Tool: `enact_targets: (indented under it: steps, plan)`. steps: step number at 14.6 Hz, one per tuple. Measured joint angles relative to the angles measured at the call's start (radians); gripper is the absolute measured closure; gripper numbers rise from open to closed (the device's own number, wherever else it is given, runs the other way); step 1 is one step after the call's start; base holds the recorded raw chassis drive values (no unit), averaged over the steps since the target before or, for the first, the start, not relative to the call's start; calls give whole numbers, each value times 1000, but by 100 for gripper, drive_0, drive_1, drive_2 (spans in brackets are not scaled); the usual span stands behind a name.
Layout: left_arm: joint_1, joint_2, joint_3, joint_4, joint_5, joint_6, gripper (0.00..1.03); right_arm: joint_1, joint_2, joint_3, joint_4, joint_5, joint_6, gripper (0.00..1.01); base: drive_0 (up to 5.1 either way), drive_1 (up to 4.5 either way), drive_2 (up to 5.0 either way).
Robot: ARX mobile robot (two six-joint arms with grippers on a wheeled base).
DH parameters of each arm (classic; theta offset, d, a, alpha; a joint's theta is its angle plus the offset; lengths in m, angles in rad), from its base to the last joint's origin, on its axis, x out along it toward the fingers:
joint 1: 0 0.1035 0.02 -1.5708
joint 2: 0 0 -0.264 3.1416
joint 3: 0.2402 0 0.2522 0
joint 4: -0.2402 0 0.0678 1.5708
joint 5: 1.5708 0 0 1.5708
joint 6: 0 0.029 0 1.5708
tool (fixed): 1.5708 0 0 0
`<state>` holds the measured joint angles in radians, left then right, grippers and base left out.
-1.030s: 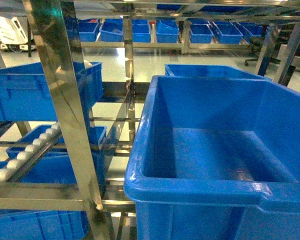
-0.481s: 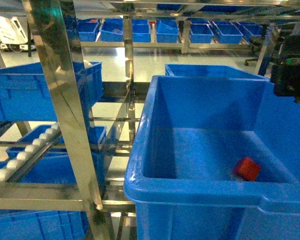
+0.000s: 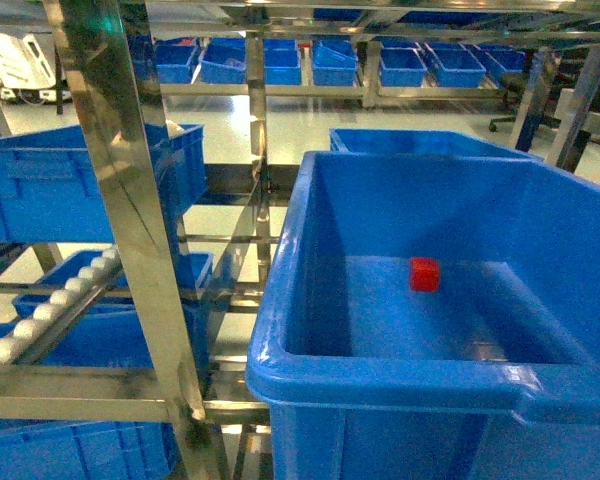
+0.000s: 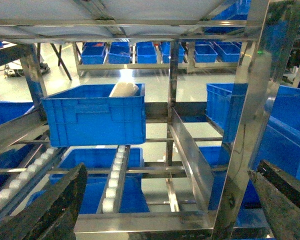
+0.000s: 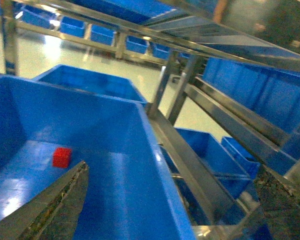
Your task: Place magnetic block on left shelf second layer
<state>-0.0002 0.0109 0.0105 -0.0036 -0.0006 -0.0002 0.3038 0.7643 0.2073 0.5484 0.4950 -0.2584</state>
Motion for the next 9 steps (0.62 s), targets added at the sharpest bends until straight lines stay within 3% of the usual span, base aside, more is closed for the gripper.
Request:
enact_targets:
  steps: [1,3,4,5,6,8,9]
  plan:
    - [0,0,0,0,0,0,5,-52,-106,-5,-79,-8,19,3,0,0,0]
    - [0,0,0,1,0,0,5,-68,-180,-2,-97,-24,59,3,0,0,0]
    - [0,0,0,0,0,0,5,-125,-211,-4,-204,-196,130,16,0,0,0]
    - [0,0,0,0,0,0,5,-154,-235,-27,-214,-290,185,27,0,0,0]
    - [0,0,0,0,0,0,5,-169,-256,-42,-216,-336,204,35,0,0,0]
    - [0,0,0,0,0,0,5,-187,-303,-69,-220,-378,230,54,0,0,0]
    - [0,0,0,0,0,0,5,-236,-330,-85,-235,-441,238,66,0,0,0]
